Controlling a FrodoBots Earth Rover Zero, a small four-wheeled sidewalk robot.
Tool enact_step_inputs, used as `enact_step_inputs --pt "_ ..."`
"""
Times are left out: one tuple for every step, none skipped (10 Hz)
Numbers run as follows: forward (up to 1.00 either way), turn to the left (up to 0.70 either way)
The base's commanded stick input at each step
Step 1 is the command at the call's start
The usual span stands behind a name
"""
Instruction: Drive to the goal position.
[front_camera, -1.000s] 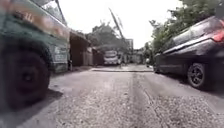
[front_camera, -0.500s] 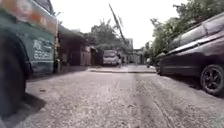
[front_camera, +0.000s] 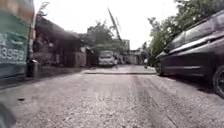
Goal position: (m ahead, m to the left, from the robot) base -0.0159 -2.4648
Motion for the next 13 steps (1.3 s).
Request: enact_step_inputs --pt "1.0 0.0" --pt "1.0 0.0" --pt "1.0 0.0" --pt "1.0 0.0" --pt "1.0 0.0" --pt "1.0 0.0" --pt "1.0 0.0" --pt "1.0 0.0" --pt "1.0 0.0" --pt "1.0 0.0" --pt "1.0 0.0" --pt "1.0 0.0" --pt "1.0 0.0"
